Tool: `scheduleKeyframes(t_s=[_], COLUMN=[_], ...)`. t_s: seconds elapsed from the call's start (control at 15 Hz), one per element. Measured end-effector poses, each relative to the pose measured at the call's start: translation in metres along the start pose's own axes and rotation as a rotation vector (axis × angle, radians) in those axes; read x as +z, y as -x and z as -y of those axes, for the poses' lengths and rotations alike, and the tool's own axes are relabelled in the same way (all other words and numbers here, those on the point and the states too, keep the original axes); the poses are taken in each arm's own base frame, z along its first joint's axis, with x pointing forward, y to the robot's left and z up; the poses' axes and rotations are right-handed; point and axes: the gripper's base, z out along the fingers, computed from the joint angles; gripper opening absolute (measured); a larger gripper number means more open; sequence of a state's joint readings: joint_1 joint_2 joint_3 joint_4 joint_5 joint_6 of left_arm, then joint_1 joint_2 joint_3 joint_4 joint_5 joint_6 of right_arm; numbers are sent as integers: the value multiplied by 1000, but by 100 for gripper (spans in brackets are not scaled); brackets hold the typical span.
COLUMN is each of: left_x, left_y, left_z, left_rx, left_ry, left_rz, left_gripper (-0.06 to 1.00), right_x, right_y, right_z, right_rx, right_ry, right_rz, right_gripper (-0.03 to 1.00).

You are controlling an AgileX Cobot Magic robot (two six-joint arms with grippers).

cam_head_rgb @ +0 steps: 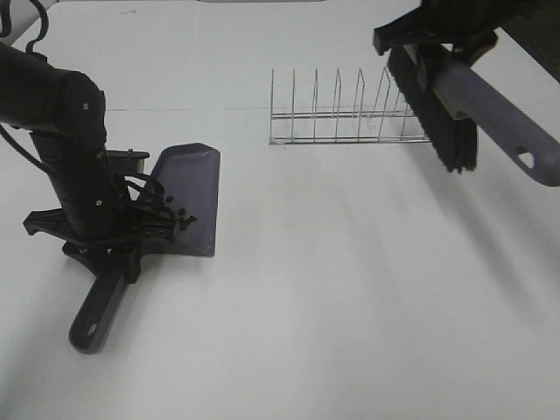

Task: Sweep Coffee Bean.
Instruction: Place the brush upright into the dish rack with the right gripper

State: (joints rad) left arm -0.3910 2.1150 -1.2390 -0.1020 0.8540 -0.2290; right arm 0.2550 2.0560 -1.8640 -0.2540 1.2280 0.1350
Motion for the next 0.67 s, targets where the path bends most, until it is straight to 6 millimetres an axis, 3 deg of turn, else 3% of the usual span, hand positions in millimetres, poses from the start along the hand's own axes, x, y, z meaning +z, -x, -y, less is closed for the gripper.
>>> scheduleKeyframes(t_s=[0.2,0.53,0.67], left_x=[0,0,0], left_y=[0,0,0], left_z=[0,0,0], left_rx=[0,0,0], left_ry=[0,0,0], left_rz=[0,0,0], left_gripper=[32,32,32], right_x=[16,32,51], right_y=[-20,-20,-20], right_z=[26,20,17], right_rx=[56,61,56], right_ry=[-7,20,3], right_rz=[-91,-74,-110], right_gripper=[28,28,28])
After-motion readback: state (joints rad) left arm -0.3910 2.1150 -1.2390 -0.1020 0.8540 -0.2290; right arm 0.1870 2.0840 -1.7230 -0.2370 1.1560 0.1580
